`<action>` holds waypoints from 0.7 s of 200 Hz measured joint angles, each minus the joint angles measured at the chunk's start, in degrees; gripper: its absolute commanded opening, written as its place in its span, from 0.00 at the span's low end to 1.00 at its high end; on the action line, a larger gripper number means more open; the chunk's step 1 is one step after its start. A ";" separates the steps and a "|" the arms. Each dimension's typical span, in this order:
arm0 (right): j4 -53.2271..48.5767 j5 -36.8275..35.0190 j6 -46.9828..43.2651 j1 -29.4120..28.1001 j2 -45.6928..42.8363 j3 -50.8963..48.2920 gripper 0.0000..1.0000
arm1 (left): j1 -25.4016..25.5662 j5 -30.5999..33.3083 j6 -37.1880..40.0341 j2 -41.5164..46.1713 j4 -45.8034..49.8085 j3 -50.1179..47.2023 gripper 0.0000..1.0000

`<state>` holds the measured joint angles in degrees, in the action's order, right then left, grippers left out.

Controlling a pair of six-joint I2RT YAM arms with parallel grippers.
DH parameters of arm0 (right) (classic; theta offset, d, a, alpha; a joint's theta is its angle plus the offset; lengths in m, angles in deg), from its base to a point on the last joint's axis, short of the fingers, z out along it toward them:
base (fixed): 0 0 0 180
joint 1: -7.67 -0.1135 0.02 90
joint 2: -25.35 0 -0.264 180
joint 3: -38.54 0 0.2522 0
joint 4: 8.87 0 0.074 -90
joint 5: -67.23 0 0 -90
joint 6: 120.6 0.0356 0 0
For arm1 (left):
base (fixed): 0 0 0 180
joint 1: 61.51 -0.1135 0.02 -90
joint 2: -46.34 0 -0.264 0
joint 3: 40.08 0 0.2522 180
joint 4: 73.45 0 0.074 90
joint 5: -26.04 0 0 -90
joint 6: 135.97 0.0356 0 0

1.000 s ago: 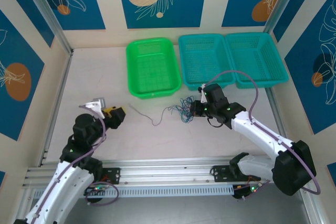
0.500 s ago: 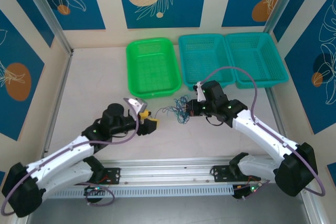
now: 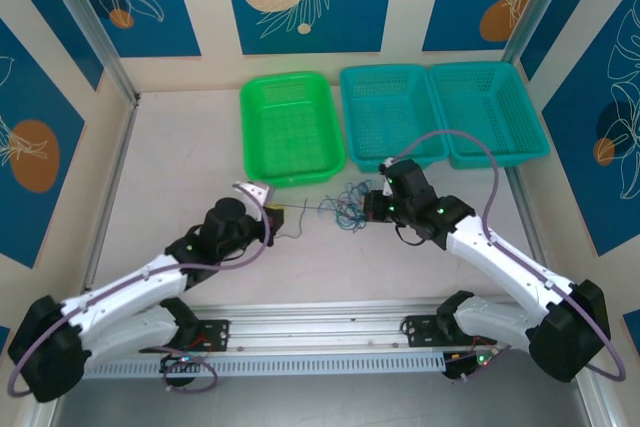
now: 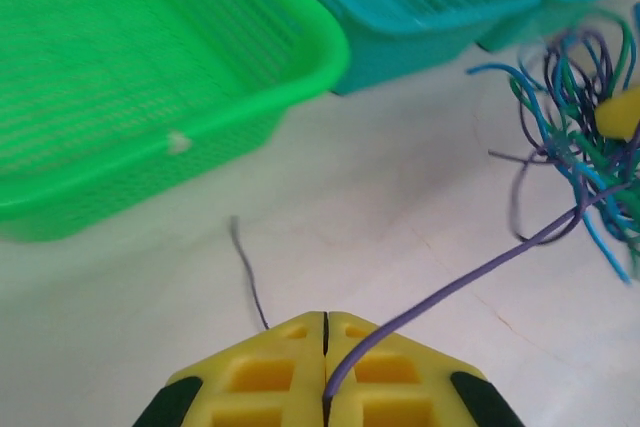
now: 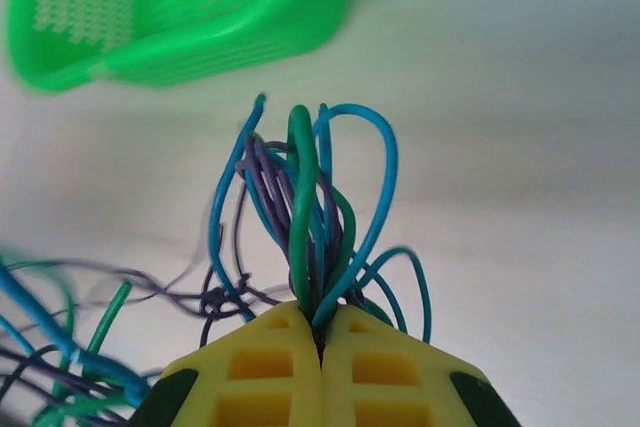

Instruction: Untangle the cables

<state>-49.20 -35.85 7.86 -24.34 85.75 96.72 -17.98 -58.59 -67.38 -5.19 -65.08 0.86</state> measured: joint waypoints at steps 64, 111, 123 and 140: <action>-2.47 -8.31 14.40 19.30 -15.74 -18.21 0.12 | -2.29 15.93 -3.82 21.11 18.86 1.03 0.00; -9.66 -12.24 23.04 28.68 -17.49 -20.94 0.17 | -3.04 27.65 -6.88 20.81 27.74 5.57 0.00; -9.68 -11.98 23.06 29.62 -18.05 -21.29 0.18 | -3.30 28.35 -7.21 20.15 28.59 5.84 0.00; -6.88 -9.07 21.53 29.83 -18.29 -22.29 0.28 | -3.41 26.36 -6.95 19.04 27.69 5.70 0.00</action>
<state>-56.08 -44.92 29.39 5.49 67.45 74.43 -21.39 -32.23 -74.33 13.85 -37.39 6.57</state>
